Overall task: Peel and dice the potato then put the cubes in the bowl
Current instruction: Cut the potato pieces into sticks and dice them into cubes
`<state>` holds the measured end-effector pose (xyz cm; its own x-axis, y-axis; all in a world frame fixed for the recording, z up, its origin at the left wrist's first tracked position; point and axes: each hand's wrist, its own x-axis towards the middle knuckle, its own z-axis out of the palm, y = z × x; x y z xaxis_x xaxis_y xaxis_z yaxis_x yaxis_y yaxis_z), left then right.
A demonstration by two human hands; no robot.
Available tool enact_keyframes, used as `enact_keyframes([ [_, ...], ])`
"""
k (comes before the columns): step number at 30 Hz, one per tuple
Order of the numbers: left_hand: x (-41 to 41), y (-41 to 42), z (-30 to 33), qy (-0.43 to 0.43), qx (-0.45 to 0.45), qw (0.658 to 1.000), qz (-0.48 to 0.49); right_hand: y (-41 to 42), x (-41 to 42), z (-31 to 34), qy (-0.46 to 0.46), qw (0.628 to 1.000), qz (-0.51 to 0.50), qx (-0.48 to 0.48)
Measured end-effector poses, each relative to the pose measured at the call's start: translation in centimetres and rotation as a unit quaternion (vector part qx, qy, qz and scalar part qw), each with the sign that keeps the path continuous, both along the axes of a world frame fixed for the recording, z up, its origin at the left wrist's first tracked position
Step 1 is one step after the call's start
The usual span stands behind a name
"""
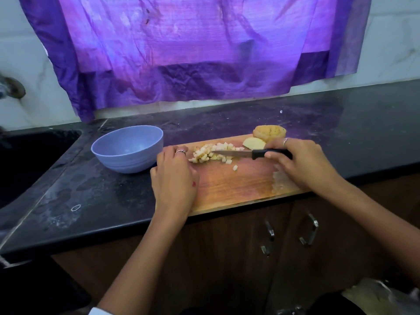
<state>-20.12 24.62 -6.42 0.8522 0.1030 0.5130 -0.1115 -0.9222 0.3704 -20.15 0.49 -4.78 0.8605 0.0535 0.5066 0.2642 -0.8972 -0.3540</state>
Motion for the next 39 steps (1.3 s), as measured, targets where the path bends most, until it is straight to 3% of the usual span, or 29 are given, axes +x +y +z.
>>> enact_keyframes([
  [7, -0.1, 0.2, 0.2, 0.028, -0.036, 0.999, 0.007, 4.4, 1.1, -0.7, 0.001, 0.996, 0.016, -0.083],
  [14, -0.1, 0.4, -0.1, 0.019, -0.062, 0.997, -0.045, 4.8, 2.7, -0.5, -0.009, 0.998, -0.040, -0.050],
  [18, 0.2, 0.4, -0.3, 0.013, -0.051, 0.998, -0.040, 1.9, 0.6, 0.2, 0.031, 0.997, -0.061, -0.028],
  [27, 0.5, 0.0, -0.3, 0.020, 0.024, 0.999, -0.026, 0.3, -1.8, -0.2, 0.019, 0.991, -0.067, -0.117],
  [34, -0.2, -0.6, 0.2, 0.027, 0.118, 0.993, -0.010, 1.5, -2.0, 0.5, -0.004, 0.997, -0.049, -0.058],
  [39, -0.2, -0.5, 0.1, 0.035, 0.118, 0.992, -0.005, 2.3, -2.9, 0.7, 0.014, 0.998, -0.024, -0.061],
])
